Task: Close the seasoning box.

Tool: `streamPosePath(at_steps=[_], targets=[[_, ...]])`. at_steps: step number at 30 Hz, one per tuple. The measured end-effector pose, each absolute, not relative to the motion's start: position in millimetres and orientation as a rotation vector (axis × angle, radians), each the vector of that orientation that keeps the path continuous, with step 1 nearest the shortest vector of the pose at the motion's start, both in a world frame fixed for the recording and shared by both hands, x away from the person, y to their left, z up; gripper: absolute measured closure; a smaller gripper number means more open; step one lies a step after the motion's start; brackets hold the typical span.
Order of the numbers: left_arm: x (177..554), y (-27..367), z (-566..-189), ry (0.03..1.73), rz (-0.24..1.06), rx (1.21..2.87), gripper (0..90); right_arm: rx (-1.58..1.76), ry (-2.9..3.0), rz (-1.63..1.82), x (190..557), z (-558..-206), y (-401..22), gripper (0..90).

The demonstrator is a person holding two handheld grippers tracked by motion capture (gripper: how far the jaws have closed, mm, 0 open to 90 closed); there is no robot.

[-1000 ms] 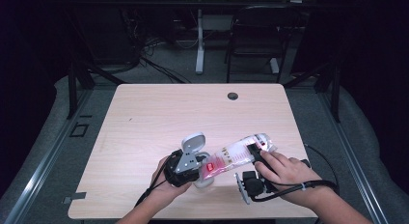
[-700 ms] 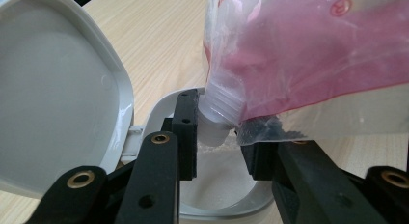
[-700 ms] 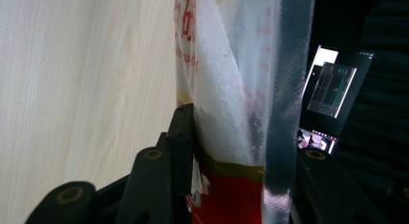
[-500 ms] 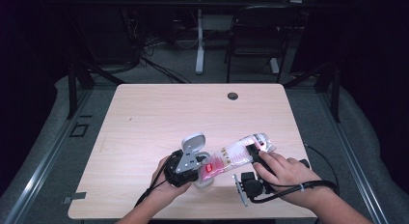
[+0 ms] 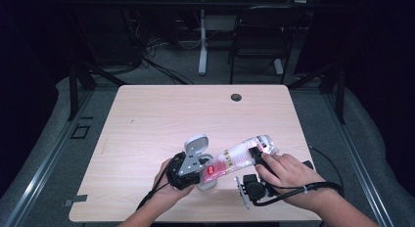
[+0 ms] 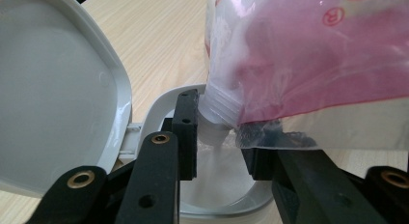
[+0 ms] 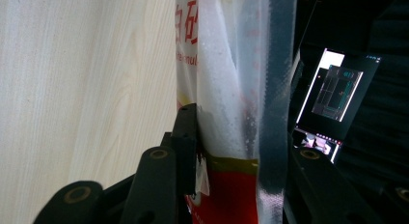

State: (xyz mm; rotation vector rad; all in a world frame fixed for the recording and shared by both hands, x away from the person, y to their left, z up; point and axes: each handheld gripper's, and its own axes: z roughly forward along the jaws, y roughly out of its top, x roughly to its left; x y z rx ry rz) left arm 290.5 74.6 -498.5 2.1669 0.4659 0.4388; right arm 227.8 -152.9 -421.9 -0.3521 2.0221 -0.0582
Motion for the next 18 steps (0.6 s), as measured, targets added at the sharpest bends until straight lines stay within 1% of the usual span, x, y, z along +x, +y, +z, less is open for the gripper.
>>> streamPosePath(at_steps=[18], targets=[[290.9,74.9,-498.4,0.467,0.428,2.166,71.2,-0.358,2.028,-0.065,227.6,-417.1,-149.3,69.9]])
